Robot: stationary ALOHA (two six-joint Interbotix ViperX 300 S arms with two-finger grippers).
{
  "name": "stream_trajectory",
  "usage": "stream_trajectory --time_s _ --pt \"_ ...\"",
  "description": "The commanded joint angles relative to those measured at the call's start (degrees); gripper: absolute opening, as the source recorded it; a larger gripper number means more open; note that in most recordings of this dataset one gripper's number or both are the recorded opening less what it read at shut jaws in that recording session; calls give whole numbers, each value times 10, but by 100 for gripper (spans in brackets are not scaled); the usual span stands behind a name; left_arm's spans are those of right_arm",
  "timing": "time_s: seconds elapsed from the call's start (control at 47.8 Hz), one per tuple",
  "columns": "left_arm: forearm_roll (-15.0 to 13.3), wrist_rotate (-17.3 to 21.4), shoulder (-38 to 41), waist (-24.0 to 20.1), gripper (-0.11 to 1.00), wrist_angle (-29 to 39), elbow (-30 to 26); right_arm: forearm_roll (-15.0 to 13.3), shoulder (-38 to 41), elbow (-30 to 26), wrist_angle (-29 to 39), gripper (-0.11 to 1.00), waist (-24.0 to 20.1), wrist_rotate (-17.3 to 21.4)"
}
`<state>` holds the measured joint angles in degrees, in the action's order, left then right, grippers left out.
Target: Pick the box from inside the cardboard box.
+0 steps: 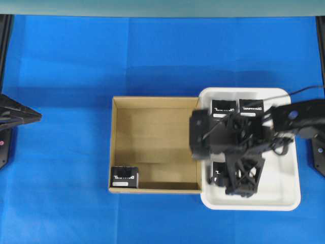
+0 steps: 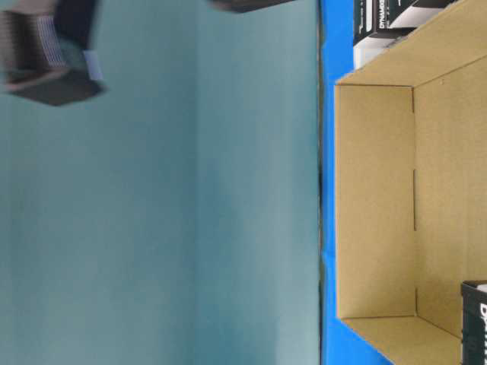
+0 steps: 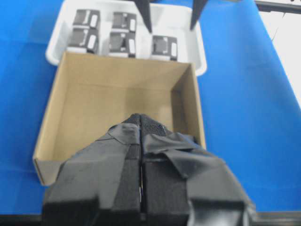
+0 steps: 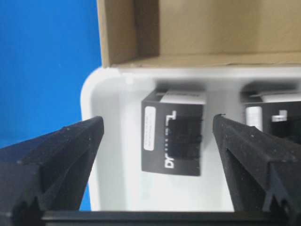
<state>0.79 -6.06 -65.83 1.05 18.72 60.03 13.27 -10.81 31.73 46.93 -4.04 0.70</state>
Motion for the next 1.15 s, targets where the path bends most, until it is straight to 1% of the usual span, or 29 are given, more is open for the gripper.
stream_trajectory --time_s 0.0,0.146,0.293,0.523,0.711,1.13 --pt "2 -1 6 1 -7 -5 -18 -1 -26 -16 6 96 16 0" --pt "2 -1 5 1 -7 -5 -18 -1 -69 -14 4 96 32 -5" --pt "2 -1 6 1 -7 -5 -18 -1 -105 2 -15 96 40 -5" --pt "2 -1 6 1 -7 -4 -18 -2 -160 49 -82 96 41 -5" --pt "2 -1 6 1 -7 -4 -18 -1 -197 77 -118 96 41 -2" --pt "2 -1 6 1 -7 -3 -17 -1 -214 91 -122 96 41 -2"
